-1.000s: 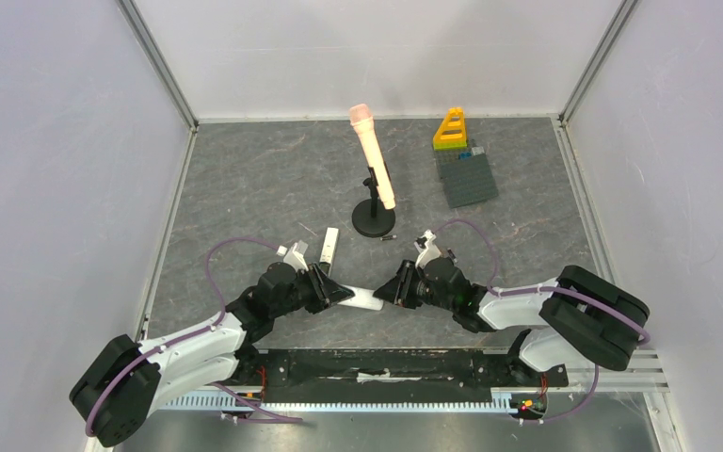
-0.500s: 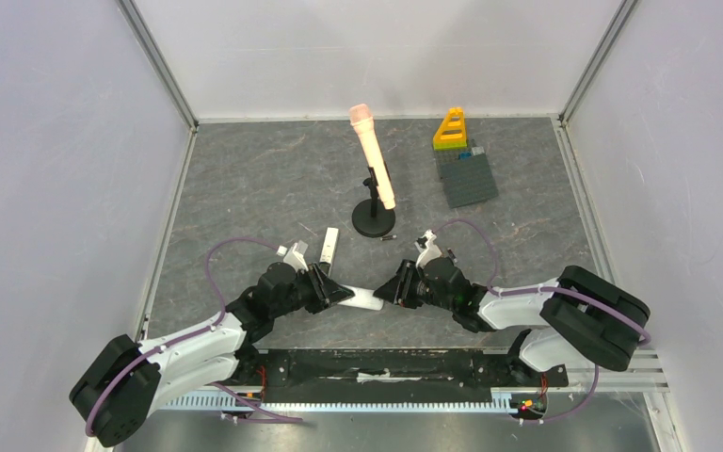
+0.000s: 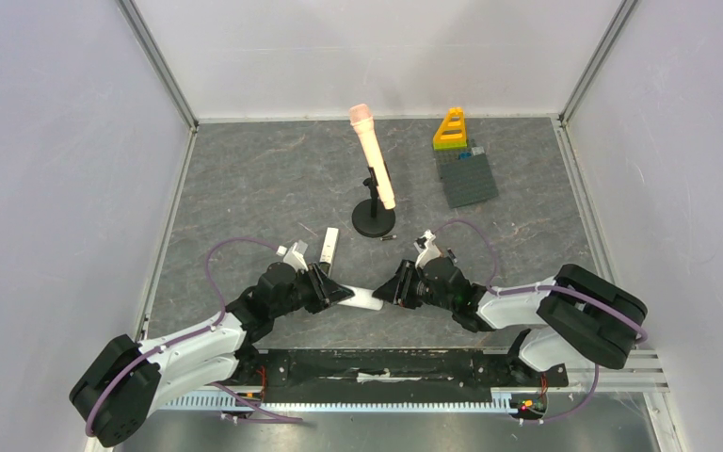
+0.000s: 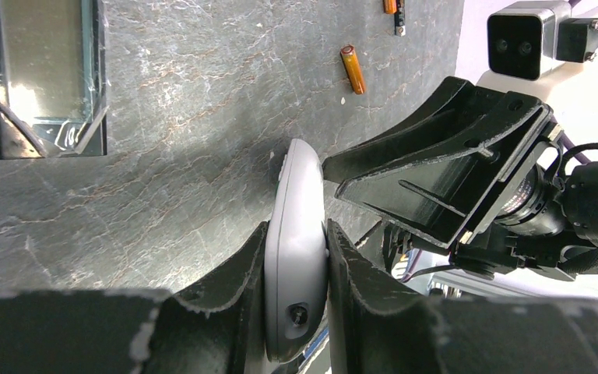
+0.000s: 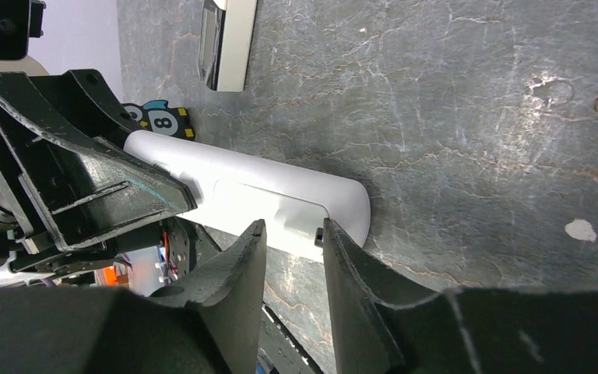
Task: Load the batteries into the remote control
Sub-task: Remove the battery cover from the remote control.
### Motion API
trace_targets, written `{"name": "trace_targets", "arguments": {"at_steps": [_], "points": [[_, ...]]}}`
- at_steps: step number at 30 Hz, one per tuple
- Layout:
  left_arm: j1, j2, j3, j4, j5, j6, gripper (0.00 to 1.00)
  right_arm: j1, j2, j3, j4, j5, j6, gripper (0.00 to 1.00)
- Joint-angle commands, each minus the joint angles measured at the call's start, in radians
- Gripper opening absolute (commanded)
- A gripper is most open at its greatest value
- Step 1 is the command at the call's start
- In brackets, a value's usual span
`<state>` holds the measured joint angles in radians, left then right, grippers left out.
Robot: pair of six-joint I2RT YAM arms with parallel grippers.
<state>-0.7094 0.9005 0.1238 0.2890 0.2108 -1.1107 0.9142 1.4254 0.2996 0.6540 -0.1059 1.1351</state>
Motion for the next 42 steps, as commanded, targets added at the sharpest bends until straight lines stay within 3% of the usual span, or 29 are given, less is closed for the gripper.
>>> {"name": "trace_targets", "arguments": {"at_steps": [1, 10, 19, 25, 32, 42], "points": [[-0.007, 0.016, -0.028, -0.076, -0.016, 0.029, 0.02, 0.005, 0.018, 0.002, 0.070, -0.016, 0.024, 0.35], [-0.006, 0.021, -0.029, -0.076, -0.011, 0.031, 0.02, 0.004, 0.040, -0.024, 0.141, -0.047, 0.055, 0.36], [-0.007, 0.047, -0.030, -0.059, -0.007, 0.029, 0.02, 0.005, 0.136, -0.093, 0.591, -0.193, 0.252, 0.35], [-0.007, 0.066, -0.030, -0.042, -0.002, 0.027, 0.02, 0.004, 0.195, -0.100, 0.793, -0.219, 0.336, 0.33], [-0.007, 0.061, -0.026, -0.061, -0.024, 0.027, 0.02, 0.000, 0.178, -0.091, 0.816, -0.215, 0.340, 0.33], [-0.006, 0.052, 0.031, -0.224, -0.102, 0.073, 0.02, -0.037, 0.109, -0.109, 0.718, -0.199, 0.306, 0.33]]}}
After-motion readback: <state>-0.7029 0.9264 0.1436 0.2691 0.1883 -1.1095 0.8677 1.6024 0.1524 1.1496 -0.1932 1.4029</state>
